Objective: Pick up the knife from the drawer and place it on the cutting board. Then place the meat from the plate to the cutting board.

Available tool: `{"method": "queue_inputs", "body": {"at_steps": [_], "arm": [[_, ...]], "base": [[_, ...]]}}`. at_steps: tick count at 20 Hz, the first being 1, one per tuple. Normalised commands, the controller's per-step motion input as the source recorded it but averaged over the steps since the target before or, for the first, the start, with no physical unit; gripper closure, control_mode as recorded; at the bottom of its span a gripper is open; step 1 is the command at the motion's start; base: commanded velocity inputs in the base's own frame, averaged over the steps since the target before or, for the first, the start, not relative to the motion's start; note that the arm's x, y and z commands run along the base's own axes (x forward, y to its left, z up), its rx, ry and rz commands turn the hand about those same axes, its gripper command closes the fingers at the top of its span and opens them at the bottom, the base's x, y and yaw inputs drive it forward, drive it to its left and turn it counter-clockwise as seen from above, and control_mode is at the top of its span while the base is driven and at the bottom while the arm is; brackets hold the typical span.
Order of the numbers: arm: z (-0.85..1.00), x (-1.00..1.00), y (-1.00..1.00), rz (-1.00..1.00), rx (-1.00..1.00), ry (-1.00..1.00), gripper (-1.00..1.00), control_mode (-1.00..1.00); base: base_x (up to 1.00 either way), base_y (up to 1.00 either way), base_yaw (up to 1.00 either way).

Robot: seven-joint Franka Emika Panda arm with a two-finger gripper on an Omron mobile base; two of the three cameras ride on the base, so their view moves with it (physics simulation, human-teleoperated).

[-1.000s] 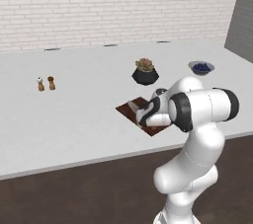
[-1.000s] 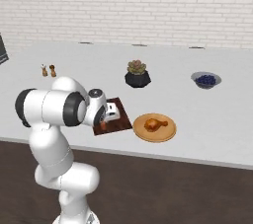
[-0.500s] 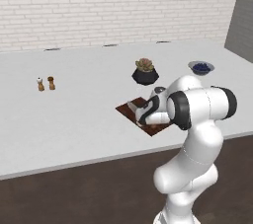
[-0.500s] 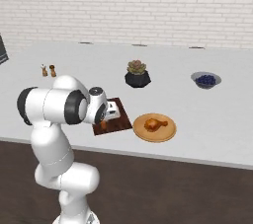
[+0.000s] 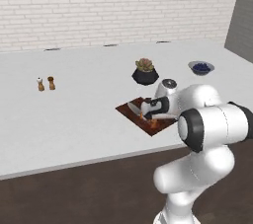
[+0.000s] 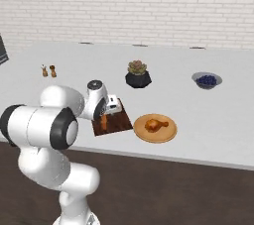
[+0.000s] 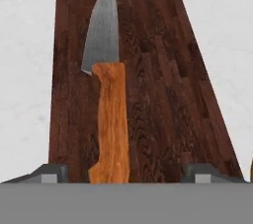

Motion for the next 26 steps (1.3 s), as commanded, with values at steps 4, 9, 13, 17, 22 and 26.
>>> {"method": "queue_inputs", "body": {"at_steps": [4, 9, 13, 17, 22, 26], "arm": [[0.78, -0.19, -0.94, -0.18, 0.00, 0.05, -1.00, -1.00], [0.23, 0.13, -1.00, -0.37, 0.00, 0.19, -1.00, -1.00], [0.00, 0.08, -0.97, -0.47, 0.00, 0.30, -1.00, -1.00], [0.00, -0.06, -0.97, -0.51, 0.02, 0.26, -1.00, -1.00], [0.00, -0.19, -0.67, -0.45, 0.25, 0.16, -1.00, -1.00], [0.00, -0.03, -0.30, -0.31, 0.17, -0.02, -1.00, -1.00]], "base": [[0.00, 0.00, 0.00], [0.00, 0.00, 0.00], [0.00, 0.00, 0.00], [0.00, 0.00, 0.00], [0.00, 0.00, 0.00], [0.00, 0.00, 0.00]]}}
